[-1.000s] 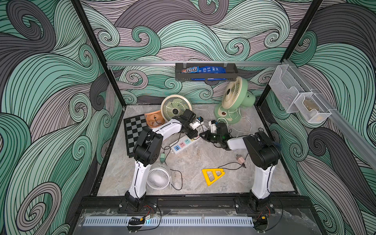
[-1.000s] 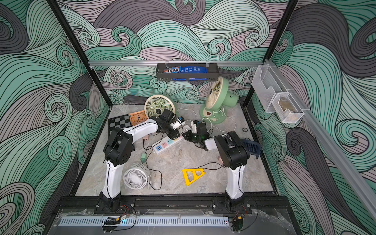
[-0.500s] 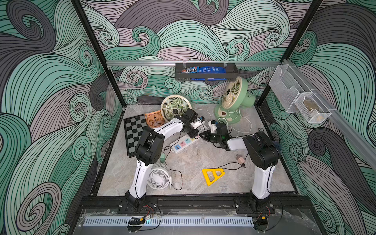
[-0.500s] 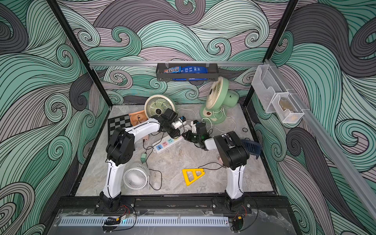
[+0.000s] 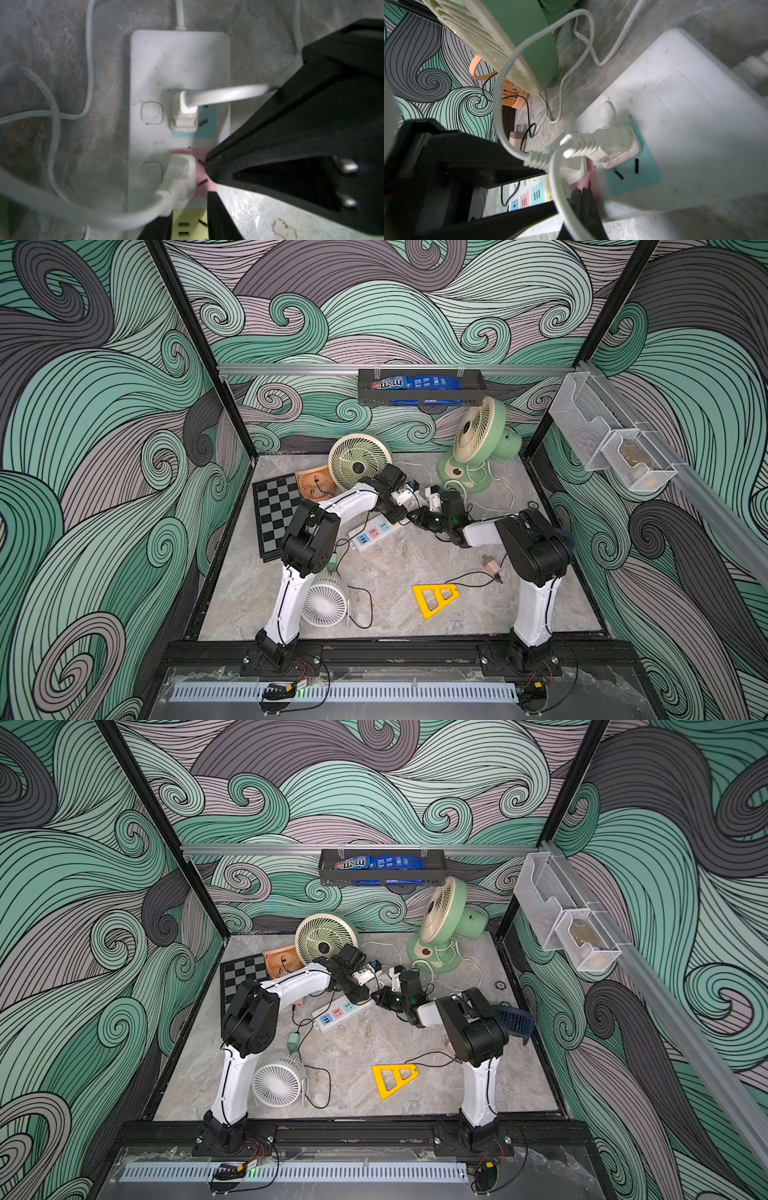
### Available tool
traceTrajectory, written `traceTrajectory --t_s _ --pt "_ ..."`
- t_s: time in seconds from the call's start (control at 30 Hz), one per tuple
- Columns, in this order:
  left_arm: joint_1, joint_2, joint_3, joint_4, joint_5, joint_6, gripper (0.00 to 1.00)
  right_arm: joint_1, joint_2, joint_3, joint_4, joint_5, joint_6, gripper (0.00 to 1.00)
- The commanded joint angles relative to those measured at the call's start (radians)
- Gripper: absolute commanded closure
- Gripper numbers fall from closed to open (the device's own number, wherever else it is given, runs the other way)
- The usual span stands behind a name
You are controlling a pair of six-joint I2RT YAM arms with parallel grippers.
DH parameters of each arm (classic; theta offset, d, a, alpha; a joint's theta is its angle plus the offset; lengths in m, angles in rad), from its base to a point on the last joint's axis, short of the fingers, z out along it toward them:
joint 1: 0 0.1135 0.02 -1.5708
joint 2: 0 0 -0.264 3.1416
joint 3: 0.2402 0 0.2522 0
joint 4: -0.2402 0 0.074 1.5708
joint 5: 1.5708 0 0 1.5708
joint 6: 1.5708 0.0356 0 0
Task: Unplug the desk fan from the power strip
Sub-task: Remove the plug from the socket.
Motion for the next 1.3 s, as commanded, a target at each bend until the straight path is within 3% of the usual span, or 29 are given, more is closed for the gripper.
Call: traceTrajectory --t_s 0.0,0.37,0.63,0.97,1.27 --pt "-0.009 0.018 0.043 0.001 -0.003 0.006 0.69 0.004 0.034 -0.022 -0.037 0.027 0.006 0.97" --pt "-0.016 0.03 0.068 0.017 0.034 0.011 0.72 0.006 0.04 -0.033 -0.028 0.028 0.011 0.97" --pt "-0.021 0.044 0.09 0.014 0.041 0.005 0.65 0.006 0.044 -0.04 -0.024 0.03 0.016 0.97" --pt "-0.029 0.04 0.079 0.016 0.018 0.002 0.95 0.006 0.045 -0.053 -0.019 0.036 0.028 0.98" --pt "-0.081 -0.064 -0.083 0.178 -0.139 0.066 1.0 0.01 0.06 -0.035 -0.076 0.06 0.05 0.98"
